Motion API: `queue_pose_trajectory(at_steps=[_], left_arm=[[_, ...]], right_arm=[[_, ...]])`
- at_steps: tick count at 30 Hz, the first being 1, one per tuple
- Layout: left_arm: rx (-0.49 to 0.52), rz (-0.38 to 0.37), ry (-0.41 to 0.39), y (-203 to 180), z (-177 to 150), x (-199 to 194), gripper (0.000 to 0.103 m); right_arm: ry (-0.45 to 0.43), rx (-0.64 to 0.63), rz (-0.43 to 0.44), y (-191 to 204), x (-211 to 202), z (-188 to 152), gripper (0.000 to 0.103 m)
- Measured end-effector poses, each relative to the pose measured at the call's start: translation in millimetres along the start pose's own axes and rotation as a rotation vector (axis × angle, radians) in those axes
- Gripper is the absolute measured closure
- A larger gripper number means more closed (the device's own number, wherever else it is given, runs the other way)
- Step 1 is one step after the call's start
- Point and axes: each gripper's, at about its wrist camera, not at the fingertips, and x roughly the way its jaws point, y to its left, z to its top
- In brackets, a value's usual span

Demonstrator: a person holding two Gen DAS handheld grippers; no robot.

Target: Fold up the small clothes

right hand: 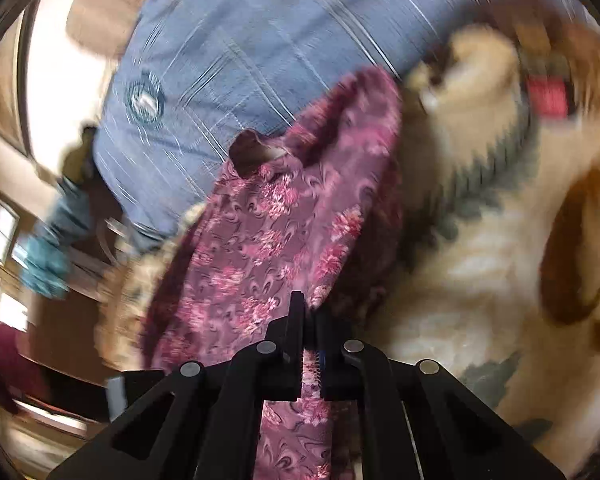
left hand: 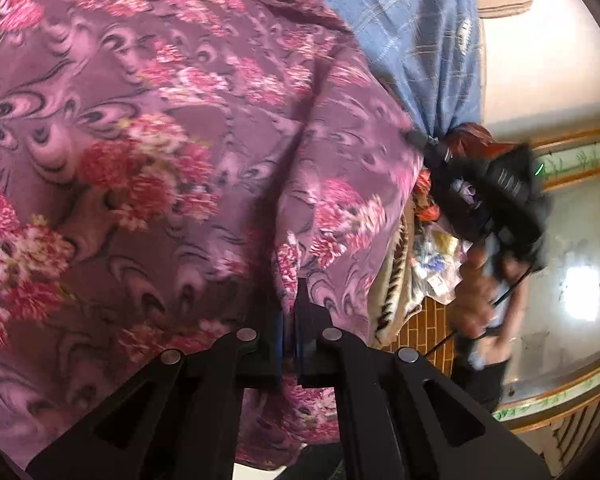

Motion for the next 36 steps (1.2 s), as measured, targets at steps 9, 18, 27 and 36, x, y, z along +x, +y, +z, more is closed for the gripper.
queue_pose_trajectory(at_steps=[9,18,27,36], left_arm=[[-0.09,0.21,-0.075,32,15,-47,0.085],[0.216,0.245,-0.124,-31,-6,-48,0.049],[0.448,0.355,0.028,-69,-43,38,0.04],[0.199,0.186,-0.078,-25,-23,-39,0.096]], right_arm=[[0.24,-0.269,-0.082,151,113,32,0.076],[0.033,-0.253,-0.087,119,24,-23,0.037],[-0.072,-0.034,-0.044,36,-48,-105,0.037],[-0.057,-0.026,-0.007,43,-23,-119,0.037]])
